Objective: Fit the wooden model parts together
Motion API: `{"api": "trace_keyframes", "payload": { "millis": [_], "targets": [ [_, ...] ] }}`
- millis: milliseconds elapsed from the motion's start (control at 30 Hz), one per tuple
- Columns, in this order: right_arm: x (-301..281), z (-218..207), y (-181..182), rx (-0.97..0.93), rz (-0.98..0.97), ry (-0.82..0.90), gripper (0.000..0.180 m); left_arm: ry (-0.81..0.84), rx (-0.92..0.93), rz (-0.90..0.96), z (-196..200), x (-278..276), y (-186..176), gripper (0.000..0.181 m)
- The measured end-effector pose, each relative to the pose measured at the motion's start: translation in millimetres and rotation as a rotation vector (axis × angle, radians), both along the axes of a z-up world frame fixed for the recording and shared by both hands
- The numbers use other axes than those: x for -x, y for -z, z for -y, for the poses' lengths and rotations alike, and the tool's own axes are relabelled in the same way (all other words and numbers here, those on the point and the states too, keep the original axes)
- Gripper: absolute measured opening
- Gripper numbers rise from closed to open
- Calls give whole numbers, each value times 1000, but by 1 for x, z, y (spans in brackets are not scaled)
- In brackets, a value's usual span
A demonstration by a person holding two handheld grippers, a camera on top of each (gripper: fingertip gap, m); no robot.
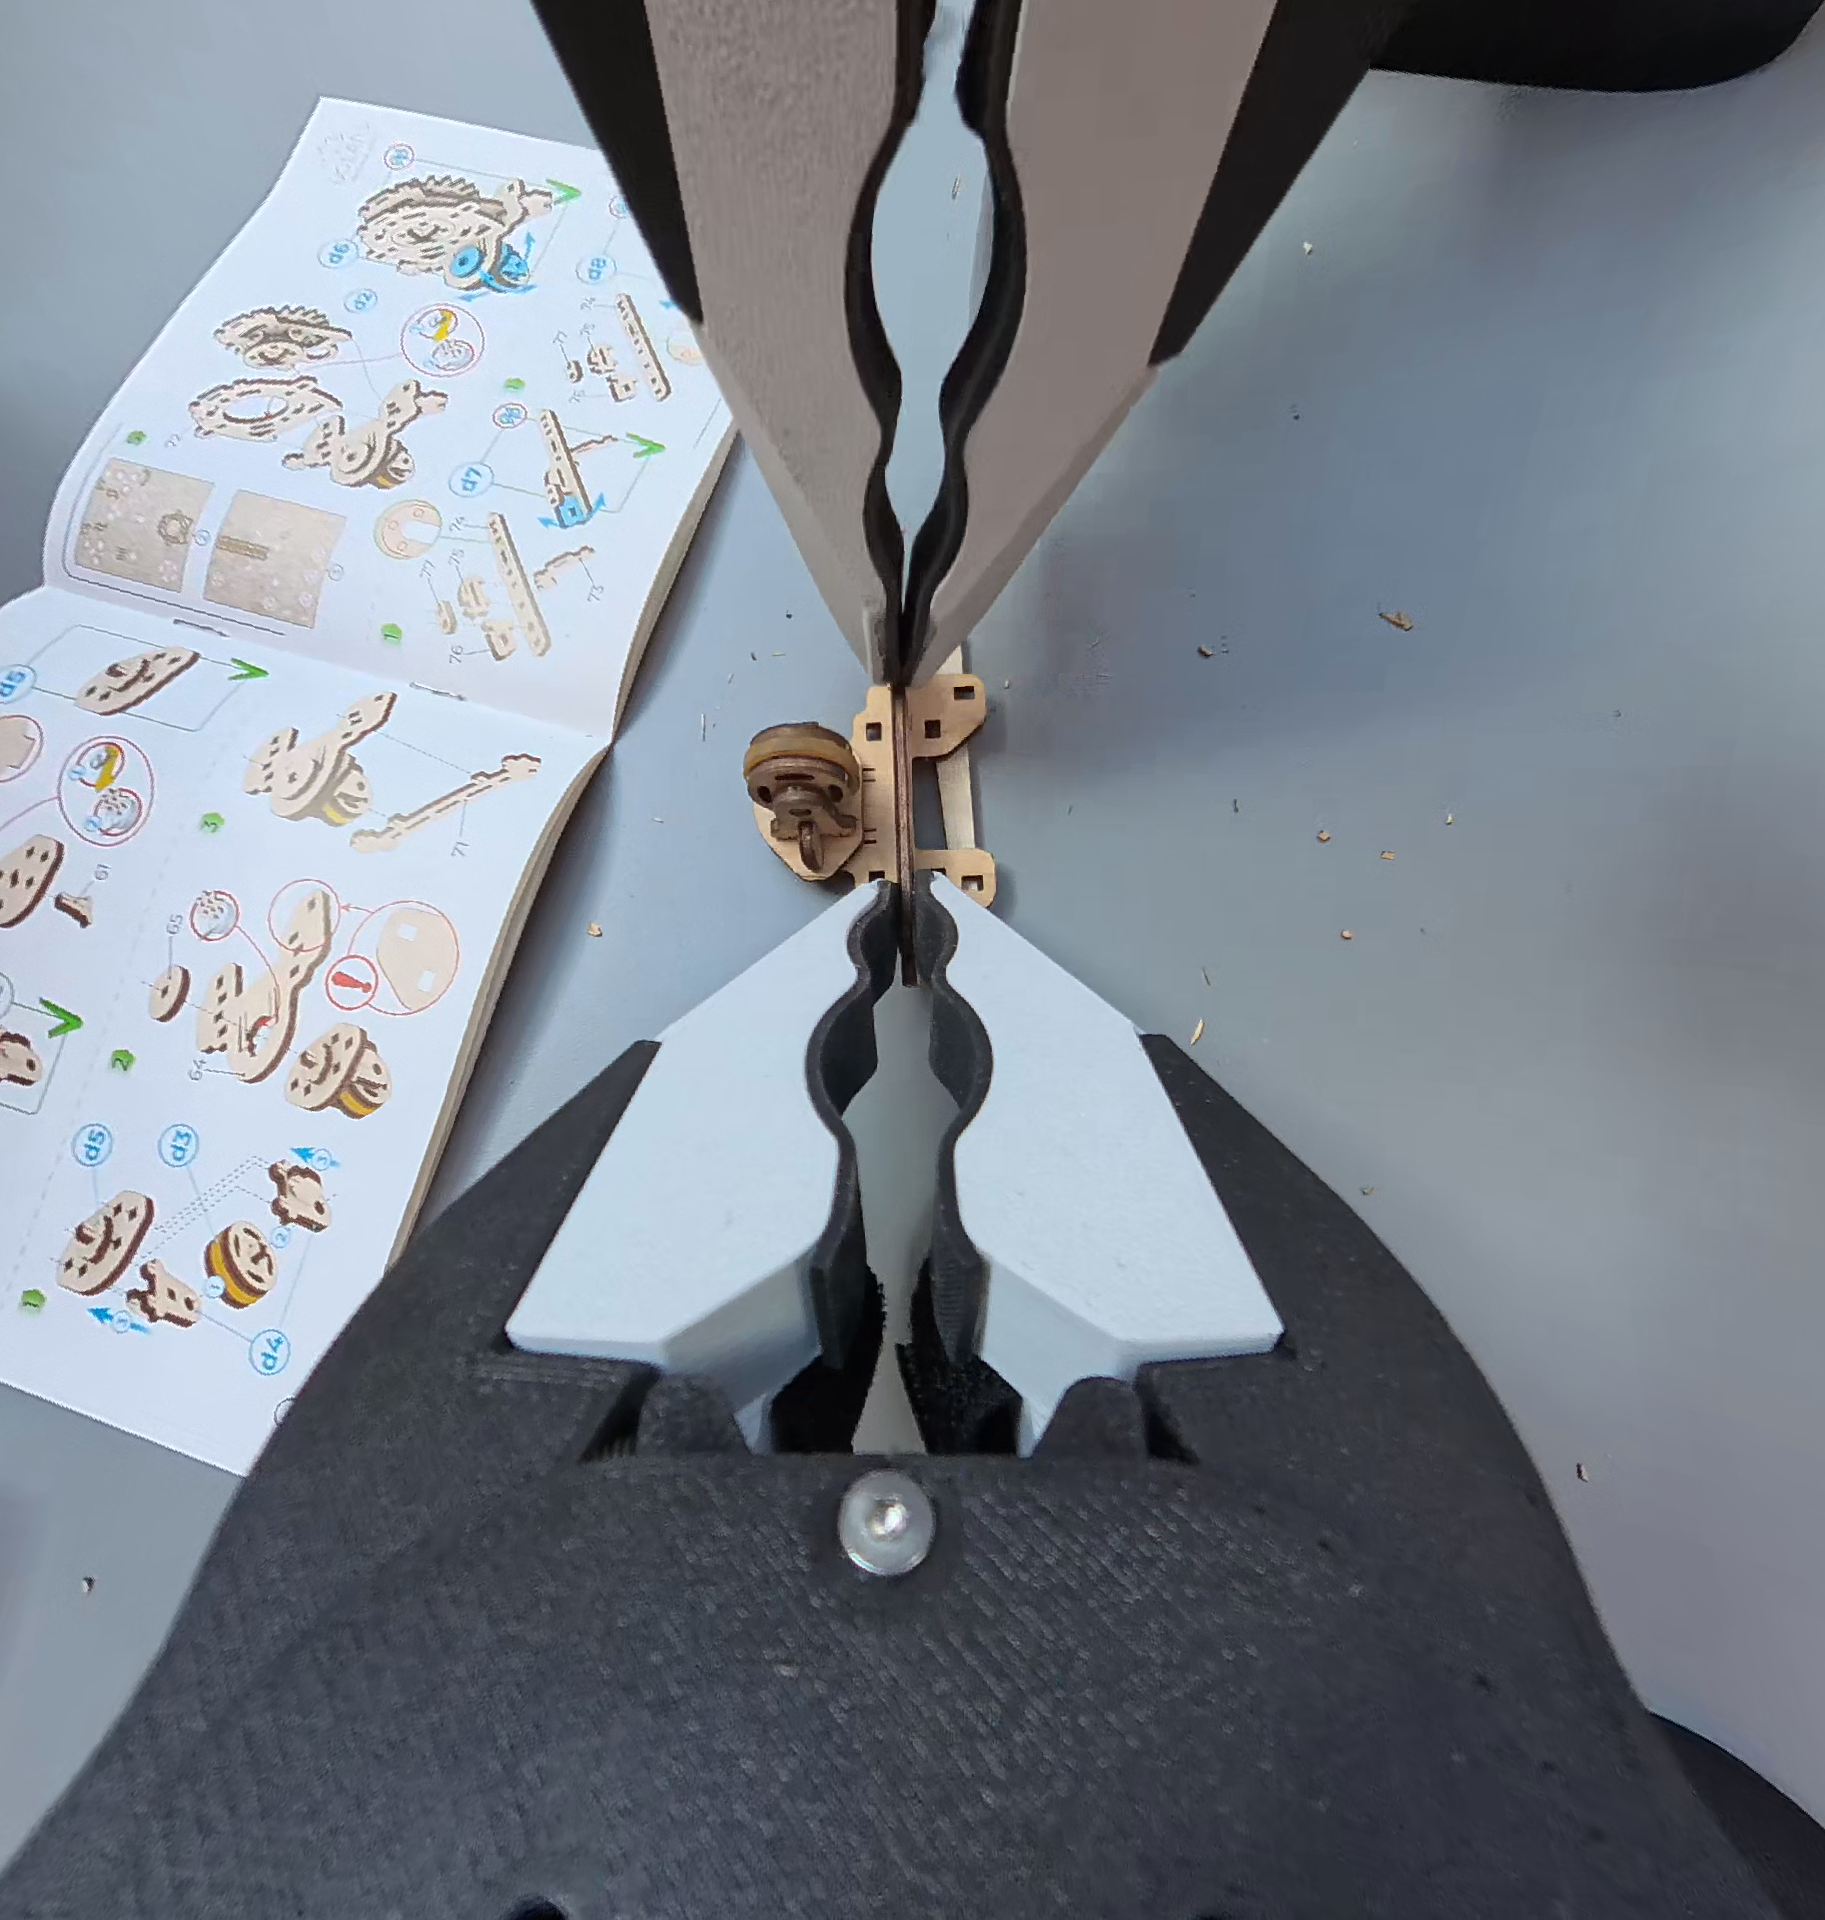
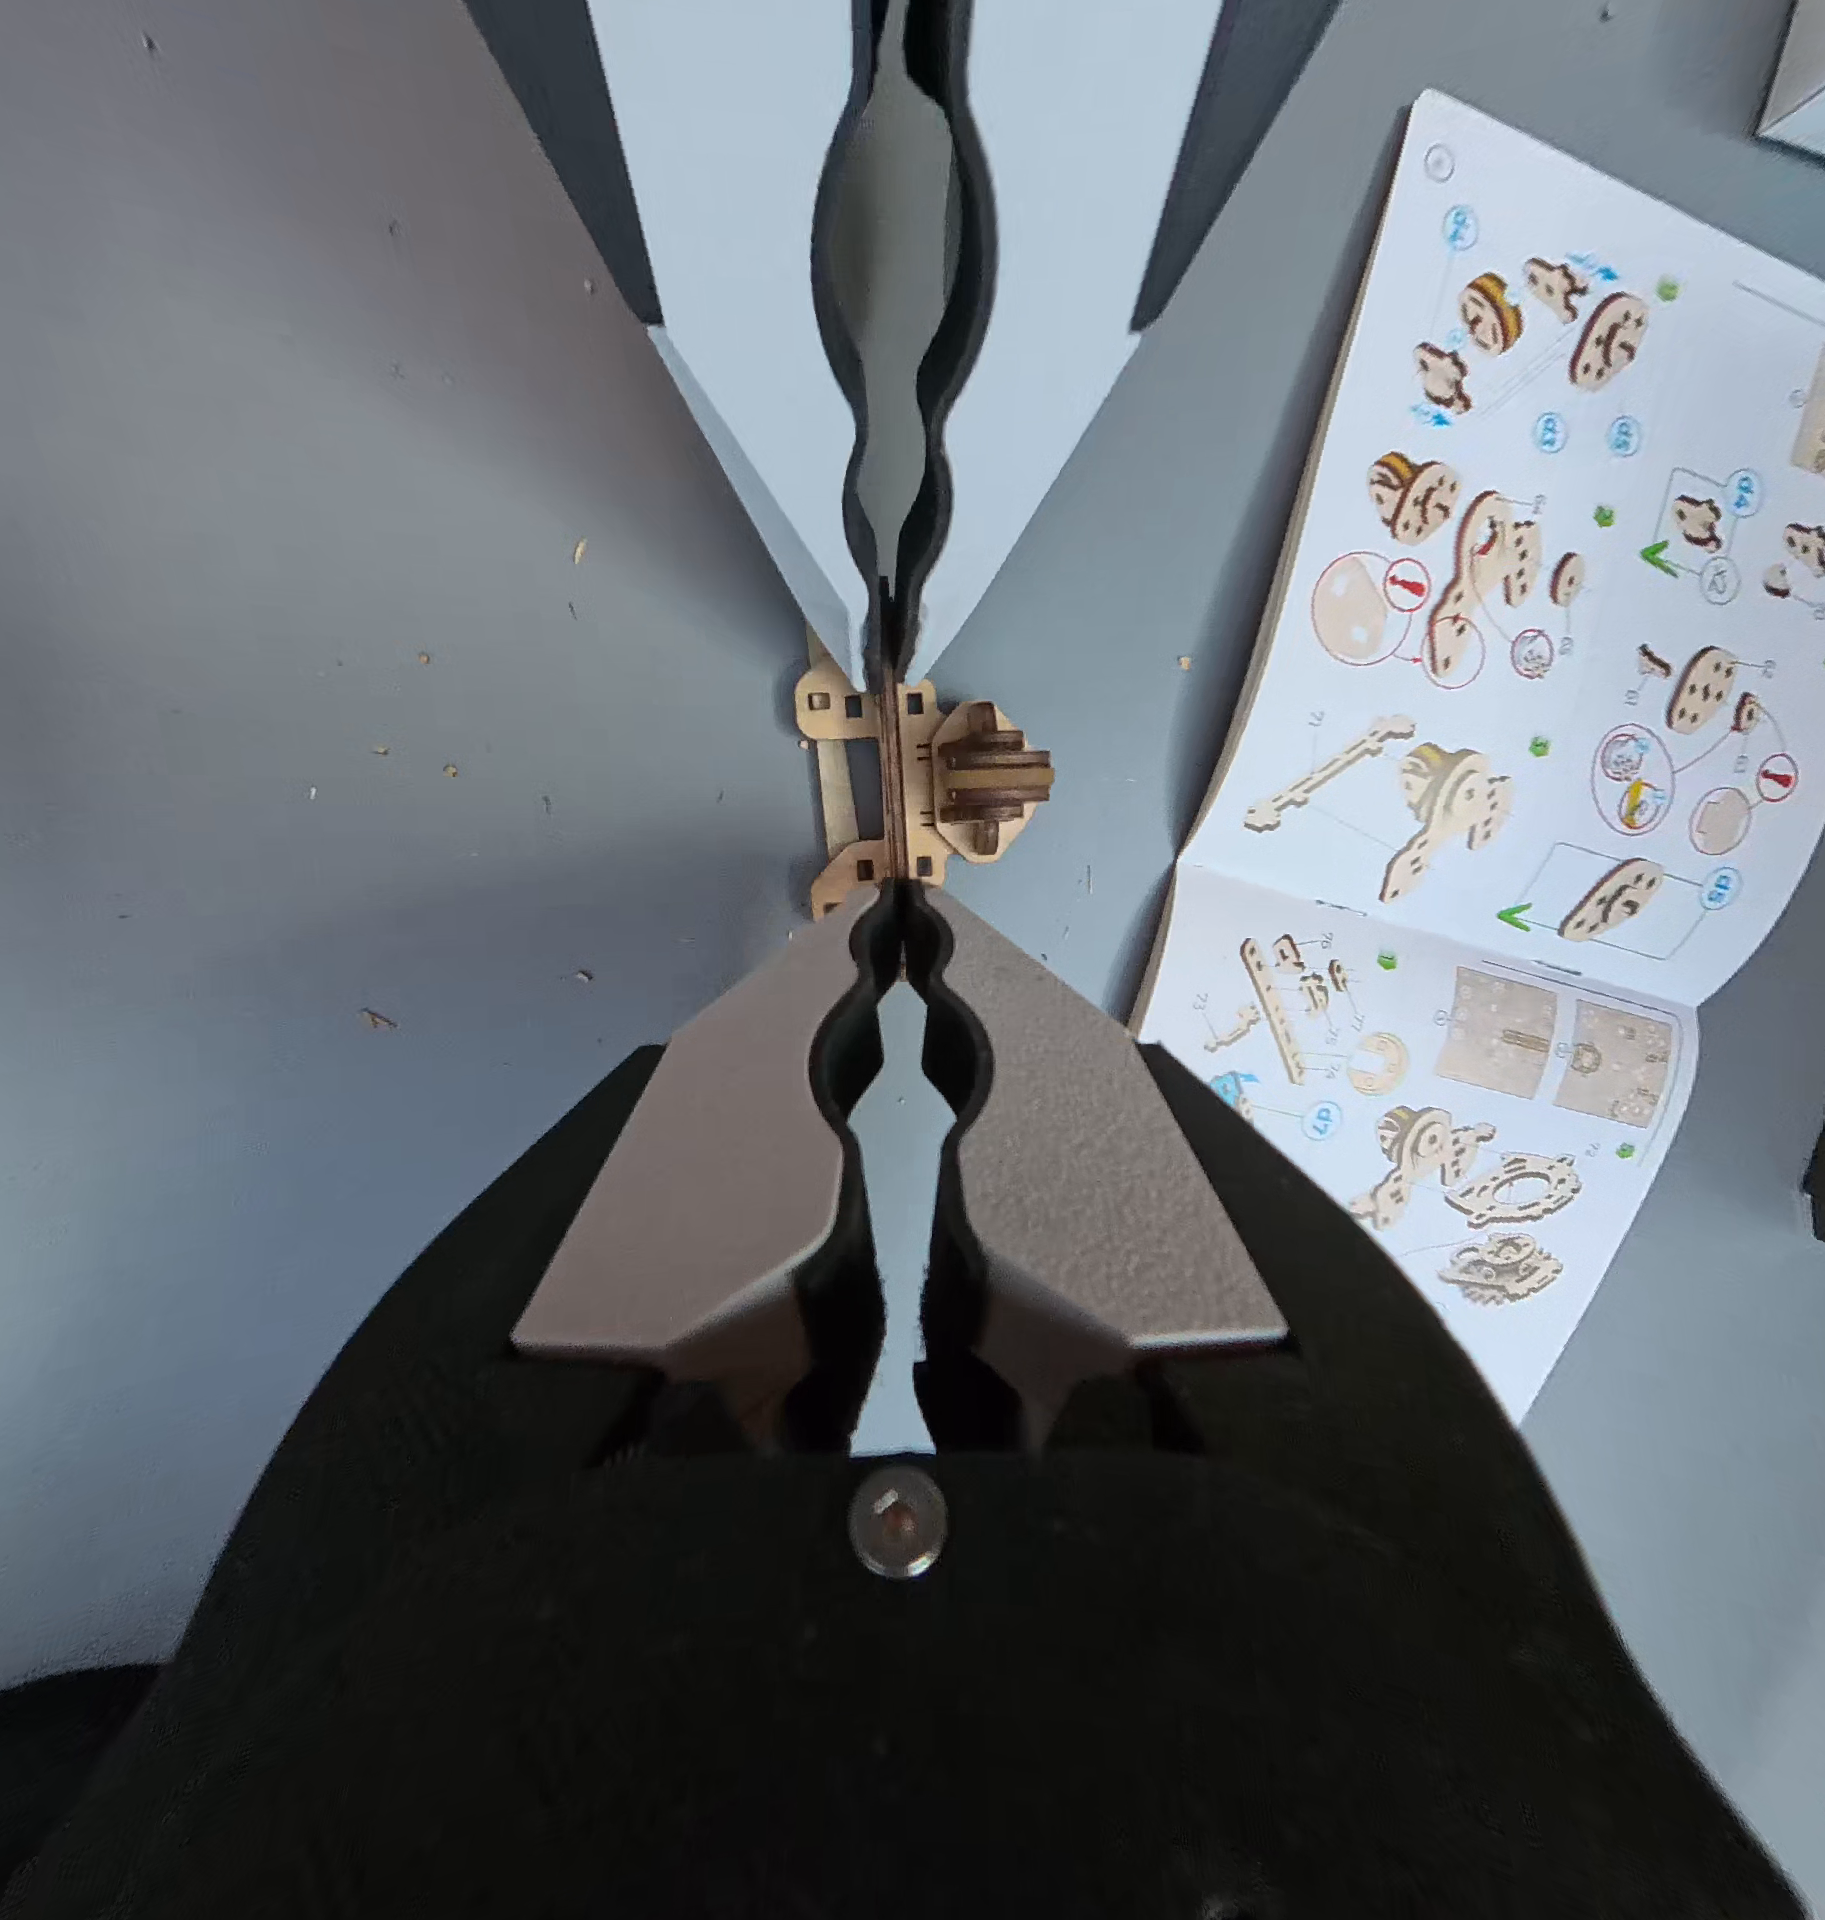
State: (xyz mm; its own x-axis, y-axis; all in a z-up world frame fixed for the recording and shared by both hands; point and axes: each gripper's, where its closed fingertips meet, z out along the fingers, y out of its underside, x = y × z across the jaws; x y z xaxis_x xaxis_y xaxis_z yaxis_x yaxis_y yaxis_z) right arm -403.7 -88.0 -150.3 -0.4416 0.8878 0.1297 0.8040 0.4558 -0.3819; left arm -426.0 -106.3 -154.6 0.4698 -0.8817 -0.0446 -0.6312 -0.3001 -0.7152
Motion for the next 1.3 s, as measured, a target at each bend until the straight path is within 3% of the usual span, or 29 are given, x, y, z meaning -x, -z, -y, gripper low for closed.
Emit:
{"api": "trace_keyframes", "payload": {
  "millis": [100,200,300,400,533,600,733,800,933,1000,1300],
  "targets": [
    [5,4,-19,35,-70,1,0,-3,-6,-7,0,0,0,1],
    [4,1,0,17,-22,-1,0,-9,-12,-9,0,0,0,1],
    [6,0,-18,29,-73,9,0,-11,-22,-11,0,1,0,1],
    [3,-3,0,4,-7,10,0,-12,-16,-8,0,0,0,1],
    [8,2,-17,37,-65,6,0,-11,-30,-15,0,0,0,1],
    [1,-3,1,15,19,12,2,-12,-28,-14,0,1,0,1],
    [7,1,-17,45,-53,15,0,-13,-29,-14,0,1,0,1],
    [1,-2,1,11,27,14,1,-15,-25,-12,0,1,0,1],
    [8,2,-16,46,-48,12,0,-14,-26,-13,0,1,0,1],
    [4,-7,1,-13,17,25,0,-15,-20,-8,0,1,0,1],
    [2,-4,-11,8,-5,23,0,-14,-28,-14,0,1,0,1]
  ]
}}
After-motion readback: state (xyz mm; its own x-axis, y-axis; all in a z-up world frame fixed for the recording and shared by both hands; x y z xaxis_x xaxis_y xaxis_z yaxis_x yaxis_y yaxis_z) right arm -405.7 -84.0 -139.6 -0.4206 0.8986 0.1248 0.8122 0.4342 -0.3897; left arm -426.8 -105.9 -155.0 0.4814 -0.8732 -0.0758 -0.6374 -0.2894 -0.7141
